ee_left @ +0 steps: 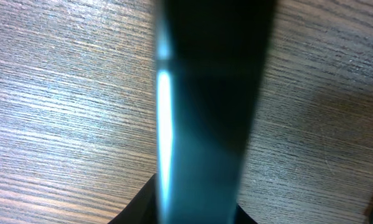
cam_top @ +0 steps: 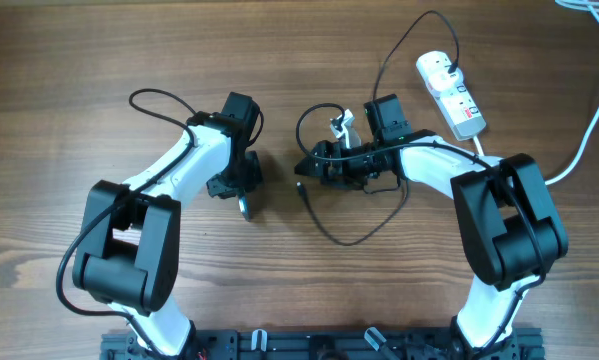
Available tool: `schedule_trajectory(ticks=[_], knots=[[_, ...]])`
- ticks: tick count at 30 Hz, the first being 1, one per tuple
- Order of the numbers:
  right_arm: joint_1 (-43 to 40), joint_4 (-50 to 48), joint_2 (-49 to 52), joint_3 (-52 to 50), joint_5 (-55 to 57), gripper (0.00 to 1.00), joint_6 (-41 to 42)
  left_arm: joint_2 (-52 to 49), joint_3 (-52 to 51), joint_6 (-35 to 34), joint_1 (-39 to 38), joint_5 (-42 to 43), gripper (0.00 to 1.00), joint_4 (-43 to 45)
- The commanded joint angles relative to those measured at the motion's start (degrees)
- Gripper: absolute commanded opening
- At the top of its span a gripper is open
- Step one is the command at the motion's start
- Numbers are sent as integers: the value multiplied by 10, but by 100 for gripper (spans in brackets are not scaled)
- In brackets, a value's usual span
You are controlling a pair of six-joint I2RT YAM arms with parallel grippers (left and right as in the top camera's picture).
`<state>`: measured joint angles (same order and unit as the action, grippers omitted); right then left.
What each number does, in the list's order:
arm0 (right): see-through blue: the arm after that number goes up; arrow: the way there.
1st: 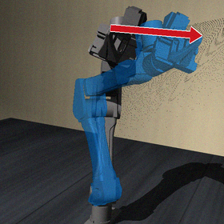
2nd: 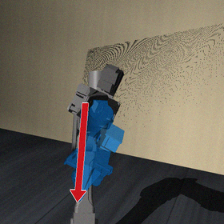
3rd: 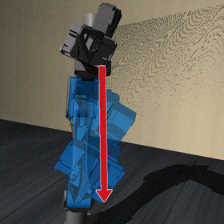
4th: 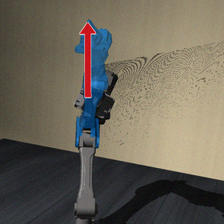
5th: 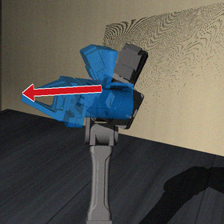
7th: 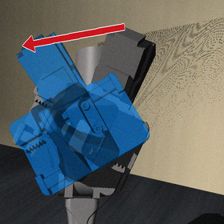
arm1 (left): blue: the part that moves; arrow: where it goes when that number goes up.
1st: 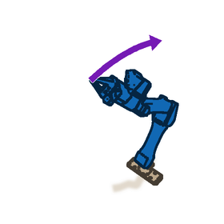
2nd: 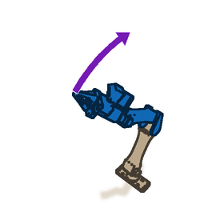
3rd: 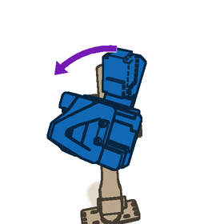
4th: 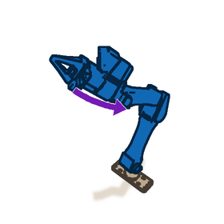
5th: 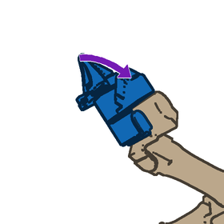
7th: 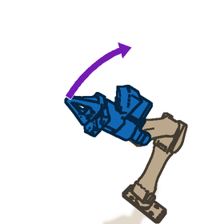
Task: Plug charger to phone and switch on socket
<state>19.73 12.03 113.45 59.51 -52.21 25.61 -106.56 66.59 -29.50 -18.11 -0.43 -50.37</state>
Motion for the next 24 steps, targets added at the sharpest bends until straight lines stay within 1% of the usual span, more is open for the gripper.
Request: schedule_trajectory(ticks=[1,2,5,16,19,20,22,24], knots=[[-1,9,17,-10,89,100,-15,-1,-3,-10,-2,-12,22,1],[-1,9,17,-10,90,100,-15,-1,-3,-10,-2,-12,21,1],[-1,9,17,-10,89,100,-15,-1,-3,-10,-2,-11,14,1],[-1,9,17,-10,90,100,-15,-1,-3,-10,-2,-9,13,0],[-1,10,17,-10,90,100,-16,-1,-3,-10,-2,1,7,0],[-1,10,17,-10,90,96,-16,-1,-3,-10,-2,4,4,0],[-1,7,14,-8,90,84,-16,0,-2,-10,-1,10,4,4],[-2,27,2,7,106,80,-18,6,-2,-10,1,14,4,8]])
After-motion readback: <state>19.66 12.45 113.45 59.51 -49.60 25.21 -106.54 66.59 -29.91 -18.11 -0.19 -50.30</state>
